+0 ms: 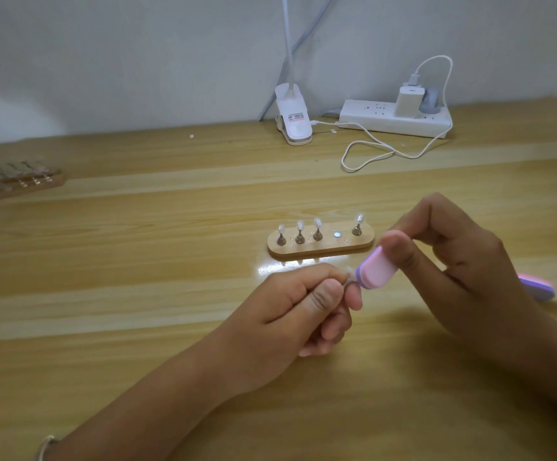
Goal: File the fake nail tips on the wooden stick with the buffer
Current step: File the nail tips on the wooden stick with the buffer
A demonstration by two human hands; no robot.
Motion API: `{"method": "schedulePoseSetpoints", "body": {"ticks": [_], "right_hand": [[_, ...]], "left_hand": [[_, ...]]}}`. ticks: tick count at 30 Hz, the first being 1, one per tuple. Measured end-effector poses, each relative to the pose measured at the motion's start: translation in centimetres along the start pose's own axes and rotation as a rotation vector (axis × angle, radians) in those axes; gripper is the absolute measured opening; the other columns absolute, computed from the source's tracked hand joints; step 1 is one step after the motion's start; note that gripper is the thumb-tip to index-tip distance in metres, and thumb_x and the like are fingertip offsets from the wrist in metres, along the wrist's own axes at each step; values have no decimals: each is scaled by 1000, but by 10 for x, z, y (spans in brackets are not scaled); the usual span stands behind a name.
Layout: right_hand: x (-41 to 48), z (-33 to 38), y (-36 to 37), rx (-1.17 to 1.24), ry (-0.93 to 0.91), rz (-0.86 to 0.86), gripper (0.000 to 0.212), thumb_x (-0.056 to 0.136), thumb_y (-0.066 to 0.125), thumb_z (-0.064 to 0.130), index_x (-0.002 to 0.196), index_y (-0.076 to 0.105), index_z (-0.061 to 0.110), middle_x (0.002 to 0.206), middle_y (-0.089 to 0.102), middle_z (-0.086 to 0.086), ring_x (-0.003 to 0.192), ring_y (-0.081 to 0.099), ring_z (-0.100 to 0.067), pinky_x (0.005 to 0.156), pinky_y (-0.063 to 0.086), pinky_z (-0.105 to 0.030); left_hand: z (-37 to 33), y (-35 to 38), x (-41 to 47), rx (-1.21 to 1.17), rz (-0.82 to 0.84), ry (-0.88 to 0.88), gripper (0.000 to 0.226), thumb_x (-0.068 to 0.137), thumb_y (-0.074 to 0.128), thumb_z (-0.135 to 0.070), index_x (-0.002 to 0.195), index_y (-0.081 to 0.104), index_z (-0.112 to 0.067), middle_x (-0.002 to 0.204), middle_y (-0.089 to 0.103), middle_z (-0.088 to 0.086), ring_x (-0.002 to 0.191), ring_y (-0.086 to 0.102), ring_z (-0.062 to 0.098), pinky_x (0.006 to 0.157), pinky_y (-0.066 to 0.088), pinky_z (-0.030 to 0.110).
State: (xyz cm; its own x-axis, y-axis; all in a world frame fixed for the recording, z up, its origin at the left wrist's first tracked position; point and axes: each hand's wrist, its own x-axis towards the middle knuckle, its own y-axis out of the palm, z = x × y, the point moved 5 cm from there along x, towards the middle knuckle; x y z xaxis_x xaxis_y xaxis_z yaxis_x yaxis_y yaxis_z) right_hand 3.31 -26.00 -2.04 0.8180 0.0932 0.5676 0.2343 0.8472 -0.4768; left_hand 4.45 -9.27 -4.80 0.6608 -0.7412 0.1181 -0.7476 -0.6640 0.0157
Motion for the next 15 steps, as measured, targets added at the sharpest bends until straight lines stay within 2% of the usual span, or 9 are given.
{"method": "schedulePoseSetpoints", "body": {"ticks": [5, 9, 12, 15], "right_hand": [[-1, 3, 5, 30, -21, 47, 22, 99, 52, 36, 85, 51, 19, 76, 62, -4, 70, 58, -24, 67, 45, -33], [0, 0, 0, 67, 16, 3, 24, 97, 54, 36, 85, 53, 15, 75, 64, -3, 72, 61, -25, 69, 47, -36], [-3, 9, 10, 44, -64, 61, 24, 99, 53, 33, 85, 52, 14, 77, 61, -1, 71, 58, -20, 68, 46, -23], [4, 1, 1, 41, 3, 13, 28, 100, 54, 32, 84, 53, 9, 76, 68, -3, 69, 61, -18, 67, 46, -24]], "left_hand": [[-1, -1, 0, 21, -13, 15, 27, 102, 33, -15, 90, 57, -11, 65, 44, -3, 57, 39, 19, 48, 34, 22], [-1, -1, 0, -24, -13, -10, 27, 102, 33, -16, 88, 56, -11, 65, 44, -5, 56, 40, 18, 48, 32, 22], [1, -1, 0, 3, -15, -14, 27, 101, 34, -15, 86, 53, -2, 65, 44, -4, 56, 40, 19, 48, 31, 24], [1, -2, 0, -43, -23, -24, 27, 102, 35, -16, 87, 57, -9, 65, 45, -5, 56, 40, 17, 48, 32, 21]]}}
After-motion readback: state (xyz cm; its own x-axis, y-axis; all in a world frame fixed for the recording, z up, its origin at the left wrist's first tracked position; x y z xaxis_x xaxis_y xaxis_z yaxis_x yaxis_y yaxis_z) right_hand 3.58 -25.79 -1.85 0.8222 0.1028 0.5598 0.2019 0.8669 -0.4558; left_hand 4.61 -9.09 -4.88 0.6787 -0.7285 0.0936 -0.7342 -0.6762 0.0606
